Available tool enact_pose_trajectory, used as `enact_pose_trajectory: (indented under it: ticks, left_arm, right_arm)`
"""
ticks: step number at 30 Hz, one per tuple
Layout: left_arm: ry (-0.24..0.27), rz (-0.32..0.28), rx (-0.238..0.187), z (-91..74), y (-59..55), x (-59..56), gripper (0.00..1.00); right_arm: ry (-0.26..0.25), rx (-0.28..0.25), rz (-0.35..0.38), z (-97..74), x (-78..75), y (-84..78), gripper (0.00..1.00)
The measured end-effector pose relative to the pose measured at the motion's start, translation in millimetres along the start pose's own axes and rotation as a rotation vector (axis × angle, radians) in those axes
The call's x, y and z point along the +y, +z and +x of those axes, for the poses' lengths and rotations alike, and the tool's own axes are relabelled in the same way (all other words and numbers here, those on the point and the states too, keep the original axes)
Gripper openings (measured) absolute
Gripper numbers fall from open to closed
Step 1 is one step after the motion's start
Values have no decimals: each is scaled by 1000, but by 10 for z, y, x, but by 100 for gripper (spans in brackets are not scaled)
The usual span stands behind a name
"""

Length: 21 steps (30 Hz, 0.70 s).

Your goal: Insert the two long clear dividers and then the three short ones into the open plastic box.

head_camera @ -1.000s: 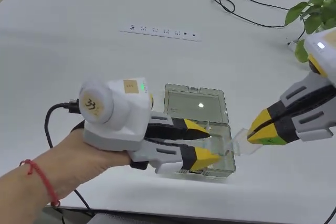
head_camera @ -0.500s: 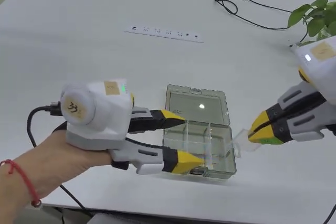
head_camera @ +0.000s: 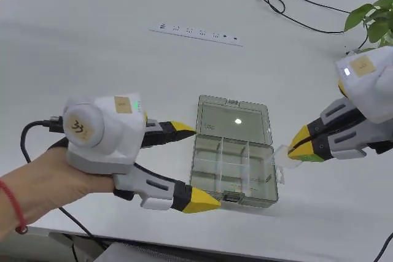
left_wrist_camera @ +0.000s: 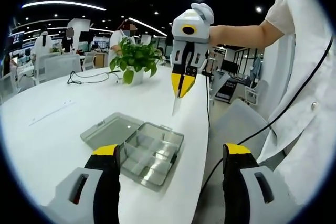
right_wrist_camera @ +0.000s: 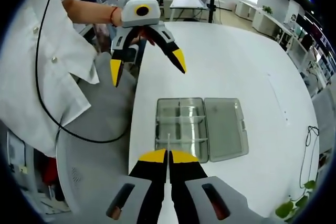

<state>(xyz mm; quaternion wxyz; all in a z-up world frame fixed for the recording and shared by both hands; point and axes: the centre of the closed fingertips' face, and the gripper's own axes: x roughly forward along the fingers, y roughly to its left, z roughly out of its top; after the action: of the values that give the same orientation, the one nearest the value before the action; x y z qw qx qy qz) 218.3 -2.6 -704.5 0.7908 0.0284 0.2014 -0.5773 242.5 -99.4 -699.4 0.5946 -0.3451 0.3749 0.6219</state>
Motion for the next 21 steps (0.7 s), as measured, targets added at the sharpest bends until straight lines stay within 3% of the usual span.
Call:
enact_pose_trajectory:
  ticks: [11, 21]
  left_arm:
    - [34, -16, -6, -64, -77, 87, 99]
    - [49, -37, -2, -102, -148, 138, 100]
  right_arm:
    - [-23, 35, -22, 234, -167, -81, 3]
    - [-16, 68, -26, 464, -232, -189, 3]
